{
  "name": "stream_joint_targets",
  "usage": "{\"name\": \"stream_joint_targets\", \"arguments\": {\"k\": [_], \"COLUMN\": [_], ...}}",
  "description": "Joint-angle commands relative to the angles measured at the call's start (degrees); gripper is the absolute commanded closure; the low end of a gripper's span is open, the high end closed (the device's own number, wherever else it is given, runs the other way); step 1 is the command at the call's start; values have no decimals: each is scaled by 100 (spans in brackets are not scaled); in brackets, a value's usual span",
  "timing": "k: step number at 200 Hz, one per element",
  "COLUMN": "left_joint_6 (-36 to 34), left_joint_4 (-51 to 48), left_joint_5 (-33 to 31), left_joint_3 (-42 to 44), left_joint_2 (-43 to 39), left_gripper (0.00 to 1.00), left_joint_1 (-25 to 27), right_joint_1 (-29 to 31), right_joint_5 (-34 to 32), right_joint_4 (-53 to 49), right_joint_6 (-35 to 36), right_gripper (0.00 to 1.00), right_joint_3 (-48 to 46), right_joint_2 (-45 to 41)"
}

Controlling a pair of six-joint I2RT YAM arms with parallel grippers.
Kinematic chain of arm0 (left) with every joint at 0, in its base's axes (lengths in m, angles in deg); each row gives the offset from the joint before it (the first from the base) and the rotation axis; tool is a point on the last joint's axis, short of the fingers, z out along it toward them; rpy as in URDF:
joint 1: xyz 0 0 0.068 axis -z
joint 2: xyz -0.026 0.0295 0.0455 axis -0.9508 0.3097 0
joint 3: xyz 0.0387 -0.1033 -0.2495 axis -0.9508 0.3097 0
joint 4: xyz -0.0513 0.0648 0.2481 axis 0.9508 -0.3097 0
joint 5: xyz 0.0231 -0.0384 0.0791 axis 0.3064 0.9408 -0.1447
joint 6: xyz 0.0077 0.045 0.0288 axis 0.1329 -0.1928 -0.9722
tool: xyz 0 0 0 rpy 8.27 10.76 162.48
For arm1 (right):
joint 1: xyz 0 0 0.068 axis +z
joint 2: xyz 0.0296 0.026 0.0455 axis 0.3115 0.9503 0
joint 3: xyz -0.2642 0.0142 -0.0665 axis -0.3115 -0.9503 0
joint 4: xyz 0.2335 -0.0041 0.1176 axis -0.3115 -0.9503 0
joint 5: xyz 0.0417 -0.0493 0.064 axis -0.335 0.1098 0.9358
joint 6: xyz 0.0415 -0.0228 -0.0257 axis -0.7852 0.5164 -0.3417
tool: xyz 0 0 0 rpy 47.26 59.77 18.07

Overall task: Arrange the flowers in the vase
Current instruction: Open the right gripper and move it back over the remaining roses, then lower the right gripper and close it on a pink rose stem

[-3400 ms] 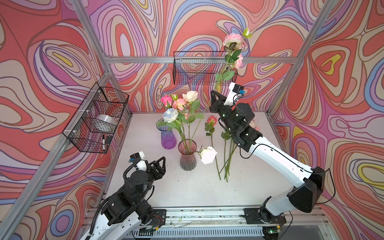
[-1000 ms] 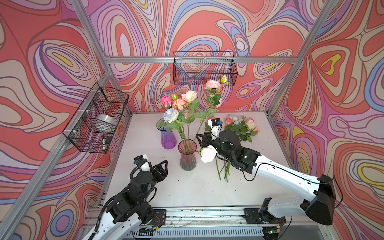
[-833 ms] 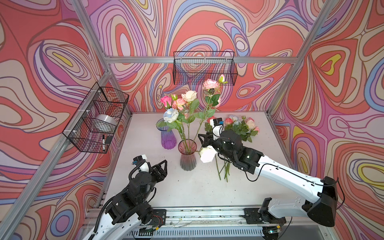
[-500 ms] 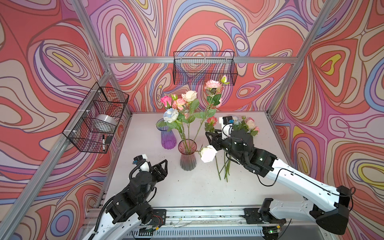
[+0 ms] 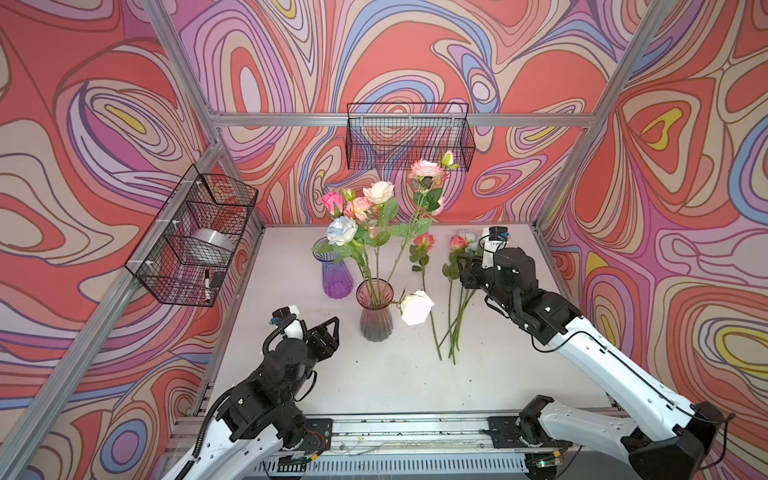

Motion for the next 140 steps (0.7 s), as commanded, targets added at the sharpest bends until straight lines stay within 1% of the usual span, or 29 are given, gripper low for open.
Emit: {"name": "stream_joint_targets", "arguments": {"k": [1,30,33,41,45,68,83,105,121,130,140], "left_joint_6": [28,99,102,120,127,160,186,188,175,156,146], "left_joint_4": [166,189,197,198,189,132,92,-31,-133,-188,-248], "left_joint_5": [20,73,74,83,91,117,148,122,69,35,-24], "left_joint_3": [-67,-67,105,158,162,190,210,214,198,201,221], "left_joint_2": [75,78,77,60,52,3,-27,-112,-230,-318,-417], "left_gripper": [35,35,35,35,35,35,35,35,35,35,35], "left_joint_1": [-6,-6,-6,-6,-6,-6,-6,-8,-6,-6,-6], "right_joint_1": [-212,-231,-236,-235,-236,-237,-247,-254,-263,-264,-267], "right_joint_5": [964,1412,1456,1523,1530,1386,1304,1224,1183,1139,1098], "right_joint_4": [-132,-38,-34,69,101,265,247,88,22,-62,-90], "right_joint_6": [-80,159,172,243,248,350,433,478,485,485,460], "right_gripper": [54,57,57,57,57,54,54,54,56,58,63], "right_joint_3": [-238,125,190,364,420,984,1370,1862,2117,2239,2301], "right_joint_2": [675,2099,2263,2677,2745,3840,4405,5073,5430,5569,5665]}}
